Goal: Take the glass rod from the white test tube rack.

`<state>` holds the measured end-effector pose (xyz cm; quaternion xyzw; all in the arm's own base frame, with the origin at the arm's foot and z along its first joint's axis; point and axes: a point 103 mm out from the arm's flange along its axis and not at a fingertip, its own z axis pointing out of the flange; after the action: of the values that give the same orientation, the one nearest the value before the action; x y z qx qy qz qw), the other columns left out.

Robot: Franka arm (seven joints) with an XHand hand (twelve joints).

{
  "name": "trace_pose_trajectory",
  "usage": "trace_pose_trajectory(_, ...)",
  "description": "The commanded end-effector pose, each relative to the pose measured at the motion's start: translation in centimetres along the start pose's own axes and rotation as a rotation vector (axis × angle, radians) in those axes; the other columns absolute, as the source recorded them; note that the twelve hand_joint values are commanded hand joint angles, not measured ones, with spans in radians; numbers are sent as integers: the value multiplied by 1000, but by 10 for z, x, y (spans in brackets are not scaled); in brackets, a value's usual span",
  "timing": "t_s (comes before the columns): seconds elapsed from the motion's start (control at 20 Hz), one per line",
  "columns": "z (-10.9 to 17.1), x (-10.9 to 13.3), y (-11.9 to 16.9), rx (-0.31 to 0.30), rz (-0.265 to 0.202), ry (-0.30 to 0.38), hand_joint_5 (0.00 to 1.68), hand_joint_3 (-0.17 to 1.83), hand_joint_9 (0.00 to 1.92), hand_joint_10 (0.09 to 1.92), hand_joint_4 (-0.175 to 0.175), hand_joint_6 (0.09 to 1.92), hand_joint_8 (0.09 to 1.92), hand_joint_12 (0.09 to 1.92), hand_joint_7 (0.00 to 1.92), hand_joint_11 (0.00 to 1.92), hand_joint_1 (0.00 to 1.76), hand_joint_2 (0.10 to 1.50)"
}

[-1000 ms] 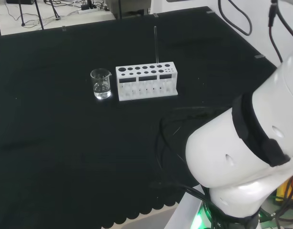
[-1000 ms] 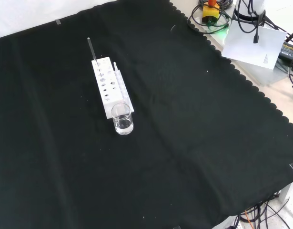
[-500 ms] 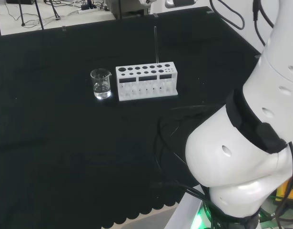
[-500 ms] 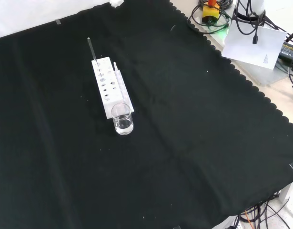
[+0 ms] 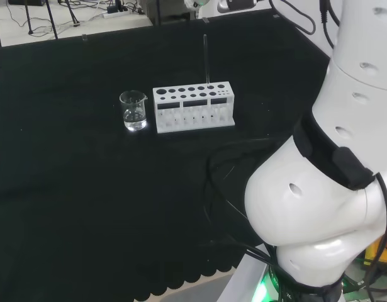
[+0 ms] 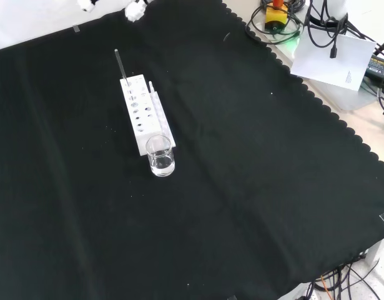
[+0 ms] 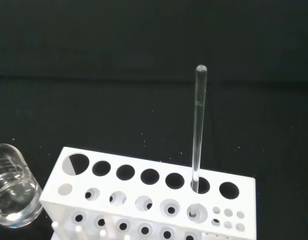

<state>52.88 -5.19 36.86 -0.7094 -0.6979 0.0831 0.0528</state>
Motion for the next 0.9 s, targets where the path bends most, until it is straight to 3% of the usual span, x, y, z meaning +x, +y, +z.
trace_pose_trajectory(0.05, 14, -7, 21, 38, -6, 8, 30, -175, 0, 825, -170, 87, 609, 1148, 0, 0, 612, 1260)
trace_pose_trajectory(0.5, 41, -20, 45, 89, 7, 7, 31, -175, 0, 866, -170, 87, 649, 1166, 0, 0, 602, 1271)
trace_pose_trajectory(0.9, 58, -23, 38, 115, 0, 12, 34, -175, 43, 937, -171, 87, 828, 1239, 0, 0, 597, 1276)
